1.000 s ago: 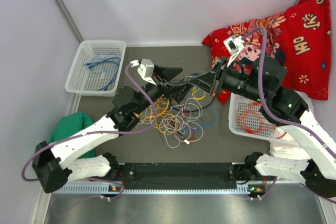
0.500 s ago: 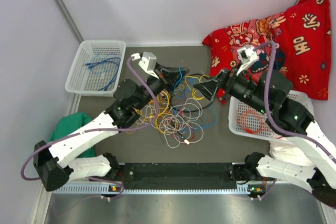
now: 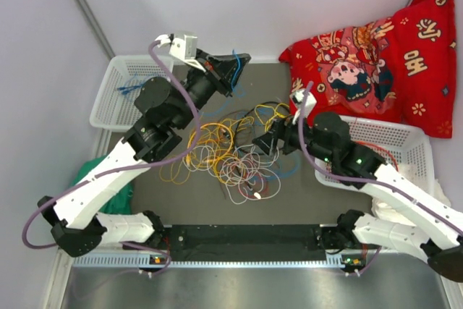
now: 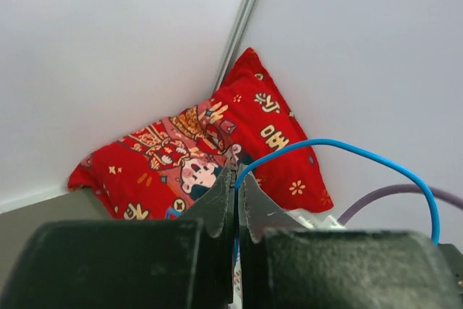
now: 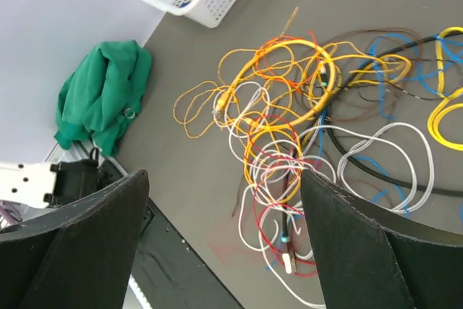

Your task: Untangle the cables

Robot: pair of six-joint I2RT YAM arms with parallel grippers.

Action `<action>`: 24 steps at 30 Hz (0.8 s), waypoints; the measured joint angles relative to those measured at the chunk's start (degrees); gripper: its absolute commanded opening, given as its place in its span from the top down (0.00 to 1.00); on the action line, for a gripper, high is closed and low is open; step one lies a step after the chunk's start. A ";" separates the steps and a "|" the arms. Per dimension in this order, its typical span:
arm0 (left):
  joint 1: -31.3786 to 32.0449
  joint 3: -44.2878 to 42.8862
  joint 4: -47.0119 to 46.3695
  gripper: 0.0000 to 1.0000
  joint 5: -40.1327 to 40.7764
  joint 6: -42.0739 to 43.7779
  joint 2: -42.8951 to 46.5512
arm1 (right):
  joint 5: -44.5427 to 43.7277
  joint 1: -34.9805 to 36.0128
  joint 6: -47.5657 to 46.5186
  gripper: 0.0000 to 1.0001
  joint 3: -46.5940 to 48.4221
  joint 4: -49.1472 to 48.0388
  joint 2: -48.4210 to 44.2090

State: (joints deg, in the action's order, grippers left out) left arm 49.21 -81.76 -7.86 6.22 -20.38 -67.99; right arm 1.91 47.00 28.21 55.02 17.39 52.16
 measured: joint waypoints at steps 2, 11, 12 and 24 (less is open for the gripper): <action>0.00 -2.38 2.10 1.00 0.13 0.24 -1.49 | 1.25 0.00 -0.04 0.14 -0.04 -1.66 2.25; -0.07 -9.16 11.54 1.00 5.31 3.19 -5.14 | 2.99 0.00 0.15 0.17 2.36 -6.16 10.23; -0.22 -10.19 13.31 1.00 7.39 3.72 -5.68 | 2.12 0.00 0.11 0.17 2.36 -5.57 9.70; -38.05 -8.09 30.75 1.00 10.10 -7.23 -14.10 | -11.19 0.00 -0.42 0.14 2.45 4.46 -3.45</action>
State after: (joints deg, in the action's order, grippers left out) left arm 11.16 -89.84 22.90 16.32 -27.62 -82.08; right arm -9.28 47.00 27.79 57.47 21.85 48.71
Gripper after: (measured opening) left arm 0.016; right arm 0.850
